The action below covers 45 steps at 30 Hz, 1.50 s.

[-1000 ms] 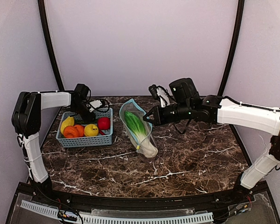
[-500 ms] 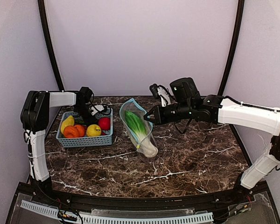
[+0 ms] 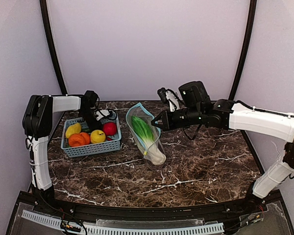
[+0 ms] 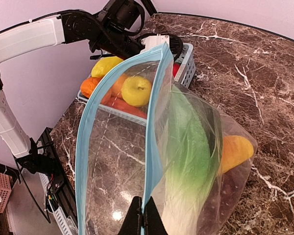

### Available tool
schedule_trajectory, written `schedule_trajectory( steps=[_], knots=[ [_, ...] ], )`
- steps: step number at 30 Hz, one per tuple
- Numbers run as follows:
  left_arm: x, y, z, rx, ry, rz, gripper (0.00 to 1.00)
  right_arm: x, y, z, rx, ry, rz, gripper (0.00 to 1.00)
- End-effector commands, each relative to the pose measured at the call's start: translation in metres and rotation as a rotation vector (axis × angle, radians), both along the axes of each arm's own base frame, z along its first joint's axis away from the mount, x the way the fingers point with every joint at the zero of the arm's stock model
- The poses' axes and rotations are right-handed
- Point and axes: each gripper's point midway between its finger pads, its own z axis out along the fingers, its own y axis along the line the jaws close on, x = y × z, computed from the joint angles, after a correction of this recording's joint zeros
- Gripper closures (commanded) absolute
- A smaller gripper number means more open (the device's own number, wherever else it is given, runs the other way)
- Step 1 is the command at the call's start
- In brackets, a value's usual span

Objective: Place the food in the zip-top bag and seal the zipper
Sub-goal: Pick up the fake vegetable from the bin.

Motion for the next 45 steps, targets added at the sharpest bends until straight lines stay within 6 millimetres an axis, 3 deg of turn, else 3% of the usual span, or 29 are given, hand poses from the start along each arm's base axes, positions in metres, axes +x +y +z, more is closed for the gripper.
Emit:
schedule_trajectory(
  steps=[1, 8, 13, 17, 21, 24, 27, 30, 33, 40, 45],
  knots=[
    [-0.003, -0.001, 0.053, -0.030, -0.096, 0.023, 0.82, 0.004, 0.000, 0.022, 0.052, -0.043, -0.009, 1.00],
    [-0.008, -0.005, 0.128, -0.126, -0.294, 0.039, 0.83, 0.003, 0.003, 0.022, 0.061, -0.037, 0.002, 1.00],
    [-0.019, -0.003, 0.145, -0.157, -0.329, 0.063, 0.83, 0.002, 0.004, 0.022, 0.064, -0.032, 0.006, 1.00],
    [-0.026, -0.014, 0.162, -0.267, -0.361, 0.077, 0.82, 0.001, 0.005, 0.021, 0.066, -0.026, 0.015, 1.00],
    [-0.031, -0.025, 0.194, -0.412, -0.420, 0.128, 0.82, 0.001, 0.007, 0.019, 0.058, -0.016, 0.024, 1.00],
    [-0.040, -0.035, 0.234, -0.567, -0.494, 0.146, 0.82, 0.003, 0.005, 0.019, 0.045, -0.021, 0.012, 0.93],
    [-0.061, -0.051, 0.273, -0.785, -0.502, 0.153, 0.80, 0.005, 0.002, 0.025, 0.034, -0.039, -0.002, 0.78],
    [-0.077, -0.060, 0.291, -0.945, -0.469, 0.184, 0.79, 0.007, -0.002, 0.036, 0.028, -0.067, -0.012, 0.59],
    [-0.102, -0.075, 0.313, -1.102, -0.412, 0.150, 0.78, 0.007, -0.003, 0.049, 0.031, -0.098, -0.011, 0.50],
    [-0.158, -0.122, 0.347, -1.338, -0.203, 0.044, 0.76, 0.001, 0.015, 0.088, 0.096, -0.197, 0.084, 0.38],
    [-0.202, -0.152, 0.364, -1.437, -0.085, -0.070, 0.76, -0.020, 0.035, 0.126, 0.230, -0.278, 0.200, 0.35]
  ],
)
